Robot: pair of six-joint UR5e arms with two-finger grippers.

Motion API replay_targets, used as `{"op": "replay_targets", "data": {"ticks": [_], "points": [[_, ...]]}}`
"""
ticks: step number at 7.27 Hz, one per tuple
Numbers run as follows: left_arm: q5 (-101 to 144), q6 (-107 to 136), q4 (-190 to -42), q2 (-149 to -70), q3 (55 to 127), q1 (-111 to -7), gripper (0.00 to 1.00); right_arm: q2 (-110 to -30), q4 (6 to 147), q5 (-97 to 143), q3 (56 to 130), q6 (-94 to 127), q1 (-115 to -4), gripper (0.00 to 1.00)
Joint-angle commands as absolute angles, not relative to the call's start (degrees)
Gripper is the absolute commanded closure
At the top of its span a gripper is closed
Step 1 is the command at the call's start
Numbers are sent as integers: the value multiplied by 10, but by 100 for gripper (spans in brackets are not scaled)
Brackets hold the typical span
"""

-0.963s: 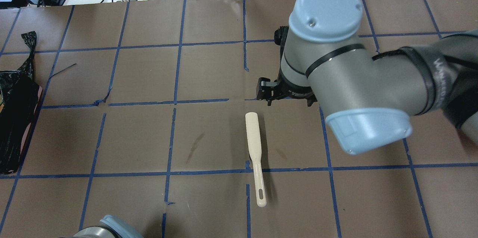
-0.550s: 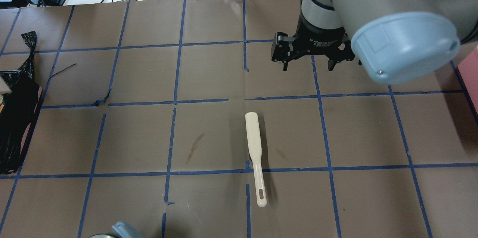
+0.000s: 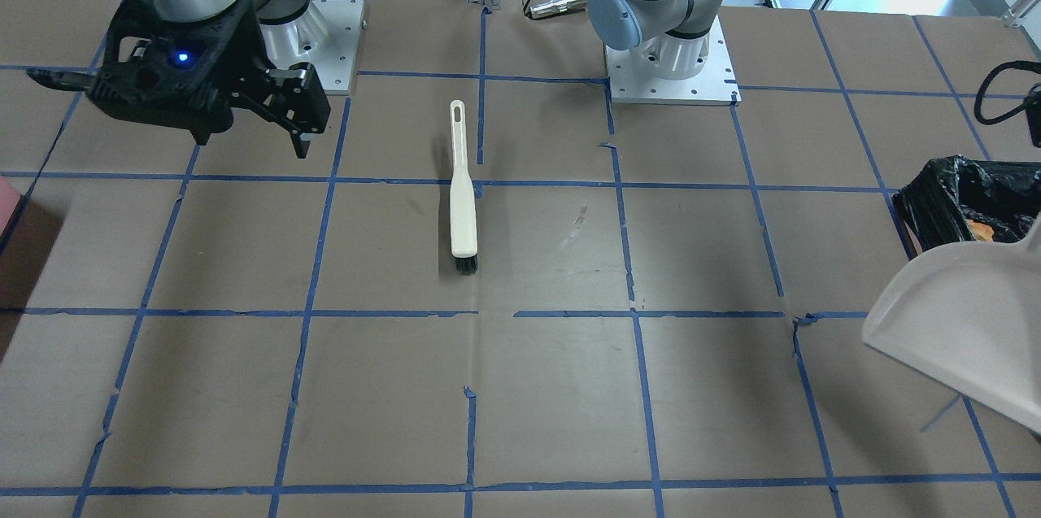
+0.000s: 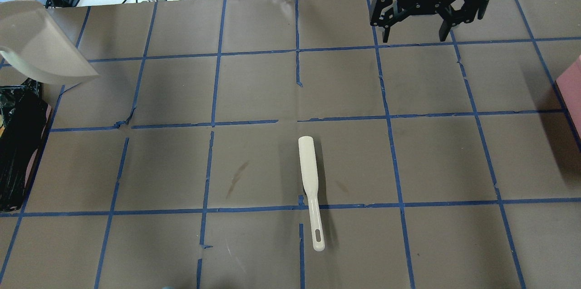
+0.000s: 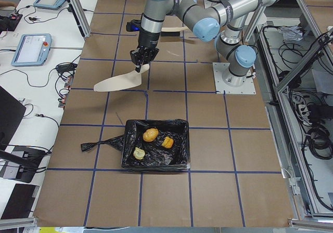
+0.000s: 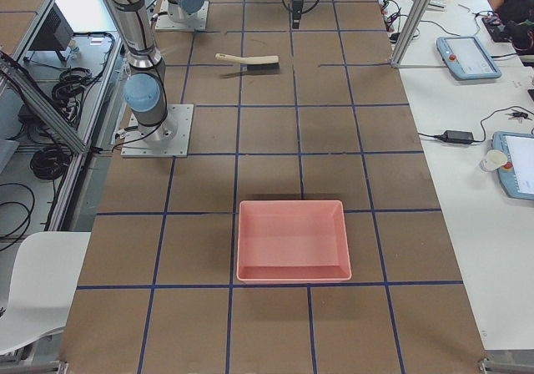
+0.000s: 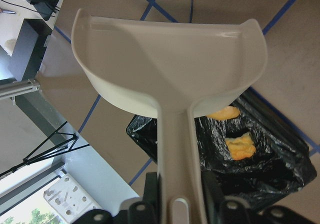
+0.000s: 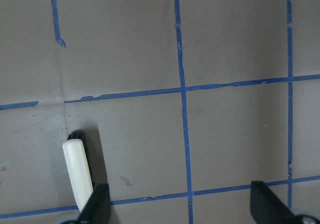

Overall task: Sweep and dump trash in nearest bin
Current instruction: 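Bring the empty dustpan back and set it on the table with the left gripper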

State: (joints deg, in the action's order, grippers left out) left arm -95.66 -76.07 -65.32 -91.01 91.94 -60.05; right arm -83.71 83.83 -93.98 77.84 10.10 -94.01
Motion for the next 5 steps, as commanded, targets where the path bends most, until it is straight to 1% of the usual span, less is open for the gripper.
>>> {"op": "replay_targets", "data": {"ticks": [1, 4, 5], "points": [[-900, -614, -646, -943, 928, -664, 99, -845, 814, -933, 778, 89, -902, 0], [-892, -445, -630, -989, 944, -757, 99, -834, 824, -930, 783, 88, -899, 2], [-894, -401, -591, -998, 956, -794, 99, -836, 827, -931, 781, 85, -899, 0]]}}
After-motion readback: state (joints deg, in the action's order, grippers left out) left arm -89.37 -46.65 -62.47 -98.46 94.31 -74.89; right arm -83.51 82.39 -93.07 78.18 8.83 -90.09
